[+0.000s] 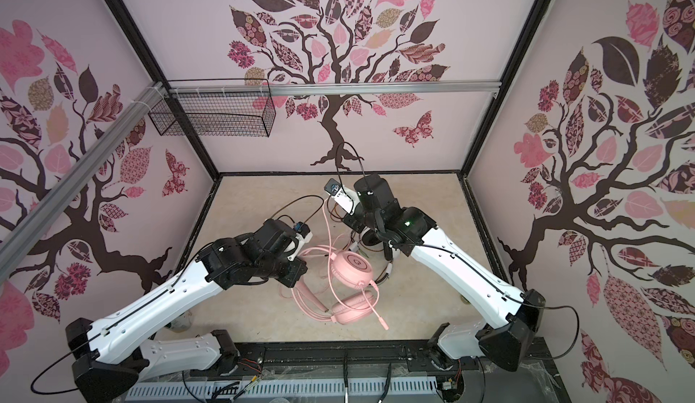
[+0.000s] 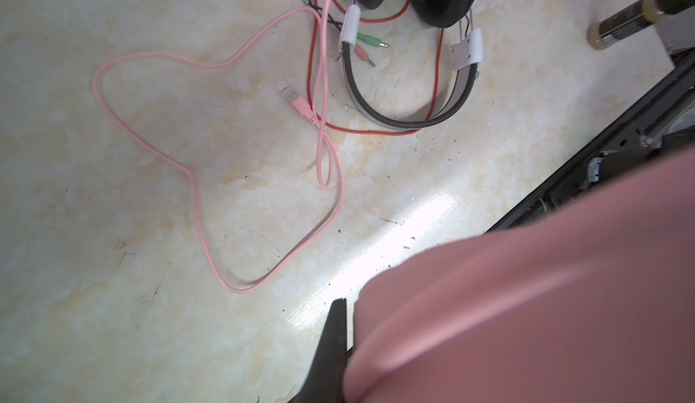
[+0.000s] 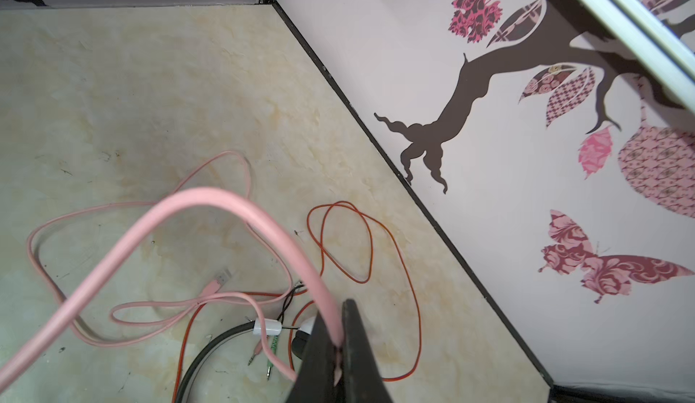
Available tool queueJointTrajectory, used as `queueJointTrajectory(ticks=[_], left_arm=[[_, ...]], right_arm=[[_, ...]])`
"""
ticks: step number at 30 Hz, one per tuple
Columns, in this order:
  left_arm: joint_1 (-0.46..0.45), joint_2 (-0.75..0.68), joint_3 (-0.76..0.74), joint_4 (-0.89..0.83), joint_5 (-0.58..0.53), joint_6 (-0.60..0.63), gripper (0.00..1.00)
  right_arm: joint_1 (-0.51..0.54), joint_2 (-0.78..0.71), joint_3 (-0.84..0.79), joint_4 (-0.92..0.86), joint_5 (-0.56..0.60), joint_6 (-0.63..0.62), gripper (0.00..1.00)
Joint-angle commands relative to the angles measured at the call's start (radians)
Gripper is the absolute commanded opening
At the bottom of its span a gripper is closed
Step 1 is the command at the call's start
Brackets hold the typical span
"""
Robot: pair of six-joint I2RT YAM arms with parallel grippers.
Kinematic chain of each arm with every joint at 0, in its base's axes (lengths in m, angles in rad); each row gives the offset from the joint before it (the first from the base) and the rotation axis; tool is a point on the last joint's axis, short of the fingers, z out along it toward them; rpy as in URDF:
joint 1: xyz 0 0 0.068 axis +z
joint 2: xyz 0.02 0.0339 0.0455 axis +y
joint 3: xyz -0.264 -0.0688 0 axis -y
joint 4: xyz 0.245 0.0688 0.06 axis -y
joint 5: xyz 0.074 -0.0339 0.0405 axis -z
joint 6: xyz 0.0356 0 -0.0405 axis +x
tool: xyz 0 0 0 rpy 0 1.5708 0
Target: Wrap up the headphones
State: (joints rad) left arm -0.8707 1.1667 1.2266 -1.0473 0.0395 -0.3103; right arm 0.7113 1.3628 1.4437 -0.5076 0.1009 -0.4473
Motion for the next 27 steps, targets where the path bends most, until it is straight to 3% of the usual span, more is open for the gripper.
queueJointTrajectory(ticks=[1, 11, 14, 17, 21, 27], left_arm=[[-0.004, -0.047, -0.015, 0.110, 0.116, -0.016, 0.00], [-0.003, -0.064, 0.064, 0.130, 0.190, -0.039, 0.00], [0.013, -0.059, 0.090, 0.135, 0.186, -0.058, 0.00], [0.068, -0.050, 0.109, 0.139, 0.198, -0.090, 0.00], [0.142, -0.058, 0.133, 0.141, 0.195, -0.117, 0.00], [0.157, -0.009, 0.265, -0.013, -0.026, -0.147, 0.00]], right_arm=[[-0.043, 0.023, -0.039, 0.033, -0.155, 0.121, 0.00], [-0.047, -0.011, -0.281, 0.202, -0.337, 0.268, 0.01], [-0.047, -0.064, -0.347, 0.221, -0.391, 0.288, 0.36], [-0.050, -0.150, -0.420, 0.224, -0.392, 0.309, 0.56], [-0.071, -0.282, -0.514, 0.228, -0.403, 0.343, 0.63], [-0.081, -0.487, -0.682, 0.289, -0.488, 0.425, 0.71]])
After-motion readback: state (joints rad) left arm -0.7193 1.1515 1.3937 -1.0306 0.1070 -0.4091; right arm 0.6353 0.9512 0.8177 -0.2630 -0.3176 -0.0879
